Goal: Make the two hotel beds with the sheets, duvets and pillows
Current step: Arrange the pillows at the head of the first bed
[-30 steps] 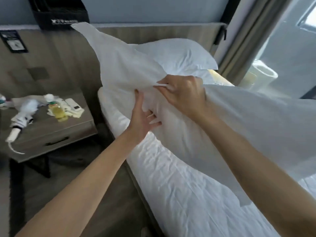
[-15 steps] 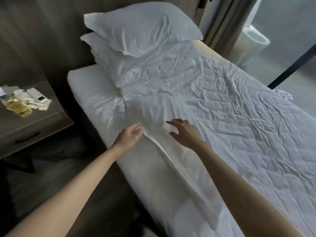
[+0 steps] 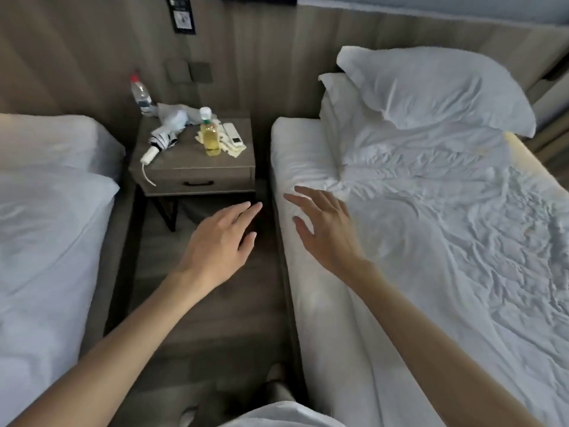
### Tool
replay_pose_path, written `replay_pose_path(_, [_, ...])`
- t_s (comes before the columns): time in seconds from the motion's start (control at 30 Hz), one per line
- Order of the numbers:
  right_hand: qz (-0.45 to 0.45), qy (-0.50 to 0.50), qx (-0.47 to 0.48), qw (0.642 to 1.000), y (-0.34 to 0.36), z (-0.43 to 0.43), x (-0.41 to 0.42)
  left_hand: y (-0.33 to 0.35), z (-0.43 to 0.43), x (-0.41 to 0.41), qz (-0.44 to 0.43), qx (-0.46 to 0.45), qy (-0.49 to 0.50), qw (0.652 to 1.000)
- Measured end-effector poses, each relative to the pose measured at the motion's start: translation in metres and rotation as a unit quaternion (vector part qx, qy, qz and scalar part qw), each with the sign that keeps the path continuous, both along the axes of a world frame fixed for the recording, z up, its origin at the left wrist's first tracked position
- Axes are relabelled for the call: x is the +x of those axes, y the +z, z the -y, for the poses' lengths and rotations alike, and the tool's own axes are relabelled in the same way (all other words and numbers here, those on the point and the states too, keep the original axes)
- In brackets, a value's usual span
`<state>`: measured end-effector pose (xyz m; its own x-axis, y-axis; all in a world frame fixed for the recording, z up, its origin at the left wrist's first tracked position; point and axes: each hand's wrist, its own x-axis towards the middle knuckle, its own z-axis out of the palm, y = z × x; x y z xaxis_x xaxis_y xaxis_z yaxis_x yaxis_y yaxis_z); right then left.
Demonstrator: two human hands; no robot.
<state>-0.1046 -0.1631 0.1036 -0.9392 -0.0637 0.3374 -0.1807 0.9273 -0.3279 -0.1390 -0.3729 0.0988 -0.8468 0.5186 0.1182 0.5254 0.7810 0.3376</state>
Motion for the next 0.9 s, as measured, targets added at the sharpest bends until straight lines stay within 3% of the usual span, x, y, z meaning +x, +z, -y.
replay_pose_path(0.23, [-0.035,0.176,0.015,0.984,0.011,0.160,-0.018,0.013,0.162,0.046,-0.067,0.001,0.170,0.983])
replay_pose_path(0.43, [-0.011,0.314,0.010,0.949,0.010,0.307,-0.015,0.011,0.290,0.115,-0.073,0.006,0.363,0.929])
replay_pose_path(0.6, [0.002,0.439,0.010,0.899,0.007,0.425,-0.006,0.006,0.368,0.185,-0.051,0.013,0.526,0.849])
replay_pose_path(0.9, [0.038,0.636,0.031,0.770,0.002,0.595,0.006,-0.005,0.449,0.284,-0.024,0.024,0.759,0.650])
